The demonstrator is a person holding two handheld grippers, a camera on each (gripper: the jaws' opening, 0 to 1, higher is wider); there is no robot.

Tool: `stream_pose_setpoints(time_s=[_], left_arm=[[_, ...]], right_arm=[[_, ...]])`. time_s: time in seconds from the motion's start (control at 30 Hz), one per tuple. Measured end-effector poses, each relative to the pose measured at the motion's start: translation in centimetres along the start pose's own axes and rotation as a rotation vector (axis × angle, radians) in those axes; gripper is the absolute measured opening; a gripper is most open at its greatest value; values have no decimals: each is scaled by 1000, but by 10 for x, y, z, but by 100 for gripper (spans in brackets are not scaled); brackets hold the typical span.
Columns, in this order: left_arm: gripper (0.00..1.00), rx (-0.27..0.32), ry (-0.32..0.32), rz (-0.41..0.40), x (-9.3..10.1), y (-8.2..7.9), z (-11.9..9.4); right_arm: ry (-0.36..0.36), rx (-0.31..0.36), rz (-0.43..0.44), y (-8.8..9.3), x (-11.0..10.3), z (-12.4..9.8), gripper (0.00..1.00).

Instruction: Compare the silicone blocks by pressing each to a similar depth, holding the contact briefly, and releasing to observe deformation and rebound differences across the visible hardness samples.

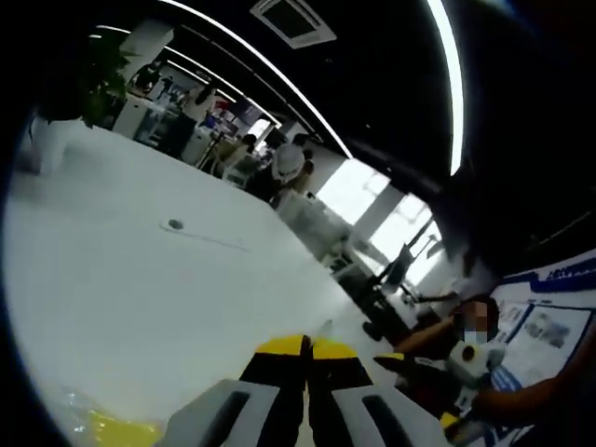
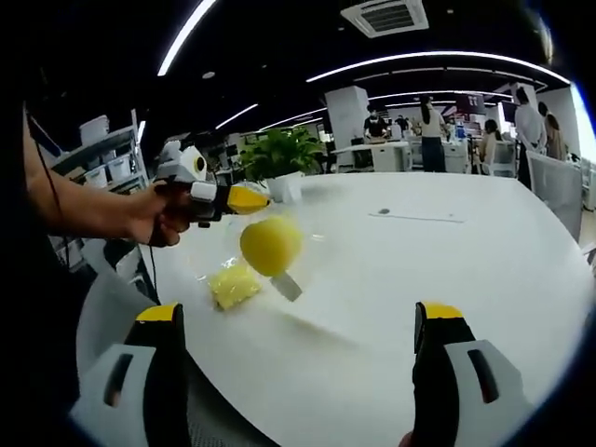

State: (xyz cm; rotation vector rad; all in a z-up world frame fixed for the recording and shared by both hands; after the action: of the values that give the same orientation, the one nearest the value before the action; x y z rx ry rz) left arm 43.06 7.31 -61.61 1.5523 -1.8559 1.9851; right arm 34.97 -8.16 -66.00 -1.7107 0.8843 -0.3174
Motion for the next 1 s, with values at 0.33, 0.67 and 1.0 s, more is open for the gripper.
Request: stream_pose_setpoints(time_s=[0.33,0.67,1.0], left_arm=[[0,26,145,26,30,-16,-6],[0,22,267,64,60,-22,-20],[0,14,323,84,78,-24,-30]], right_arm=[[-32,33,-46,-15,-13,14,96],[-56,71,-81,-37,-20,21,96],[-129,140,-106,-61,-33,34,96]])
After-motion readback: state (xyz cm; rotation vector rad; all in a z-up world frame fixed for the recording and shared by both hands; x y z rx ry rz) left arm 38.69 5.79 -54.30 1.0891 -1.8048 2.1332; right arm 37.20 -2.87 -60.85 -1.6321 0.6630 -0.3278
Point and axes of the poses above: the point that each gripper's makers call its tool centre point, and the gripper's own axes: z roughly forward along the fingers, x roughly to its right, y roughly out of its underside, the point moved 2 cm from there along -z, roughly backward along the fingers
